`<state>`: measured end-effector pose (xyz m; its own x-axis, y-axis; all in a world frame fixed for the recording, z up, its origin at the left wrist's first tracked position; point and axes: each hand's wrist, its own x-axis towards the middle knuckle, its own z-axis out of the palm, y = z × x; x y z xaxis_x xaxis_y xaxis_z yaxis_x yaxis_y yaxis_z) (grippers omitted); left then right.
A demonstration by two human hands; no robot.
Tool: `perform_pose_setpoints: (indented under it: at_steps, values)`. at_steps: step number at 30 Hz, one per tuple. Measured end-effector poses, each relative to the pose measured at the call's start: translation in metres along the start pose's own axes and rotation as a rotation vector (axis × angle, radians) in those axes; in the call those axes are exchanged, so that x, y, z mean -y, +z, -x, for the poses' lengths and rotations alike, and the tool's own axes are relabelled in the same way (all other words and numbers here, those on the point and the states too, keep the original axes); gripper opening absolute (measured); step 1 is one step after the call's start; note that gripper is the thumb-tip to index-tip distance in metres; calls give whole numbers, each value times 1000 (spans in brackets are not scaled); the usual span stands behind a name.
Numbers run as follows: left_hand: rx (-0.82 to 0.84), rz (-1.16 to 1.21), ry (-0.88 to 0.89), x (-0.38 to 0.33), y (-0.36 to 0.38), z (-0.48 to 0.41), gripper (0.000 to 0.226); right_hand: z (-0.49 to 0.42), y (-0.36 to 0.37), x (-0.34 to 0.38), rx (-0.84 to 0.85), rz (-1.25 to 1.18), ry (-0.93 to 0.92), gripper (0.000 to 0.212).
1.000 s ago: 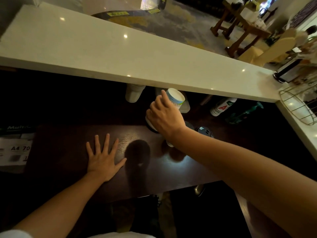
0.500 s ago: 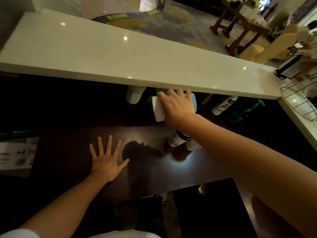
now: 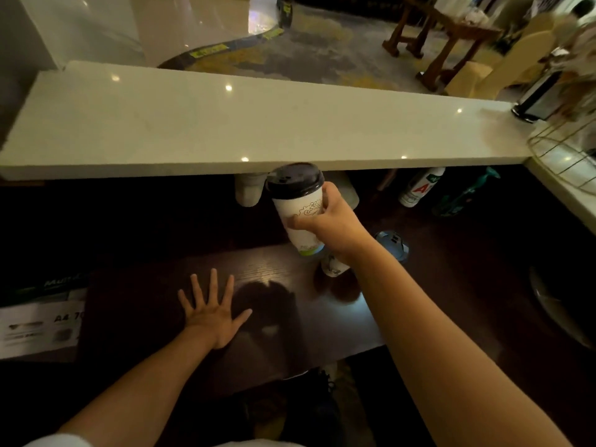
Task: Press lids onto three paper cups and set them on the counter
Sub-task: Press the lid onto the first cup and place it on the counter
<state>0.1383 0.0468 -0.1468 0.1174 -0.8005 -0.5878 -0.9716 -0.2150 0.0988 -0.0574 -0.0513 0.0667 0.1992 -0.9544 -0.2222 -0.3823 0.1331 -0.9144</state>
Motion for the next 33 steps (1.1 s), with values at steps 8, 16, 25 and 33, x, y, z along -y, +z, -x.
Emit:
perform_pose_setpoints:
  at_steps: [8,16,25,33]
  values:
    - [38,-36,-8,-1,-1,-4,90,3,5,-32,77,-439,64,61]
    - [43,373,48,-3,-43,8,87,3,-2,-44,199,-600,88,57]
    - [277,1348,622,-30,-198,53,62,-5,-26,-20,357,-598,42,41]
    - [34,1364,643,-52,-242,54,74,-34,-51,18,333,-478,-120,49]
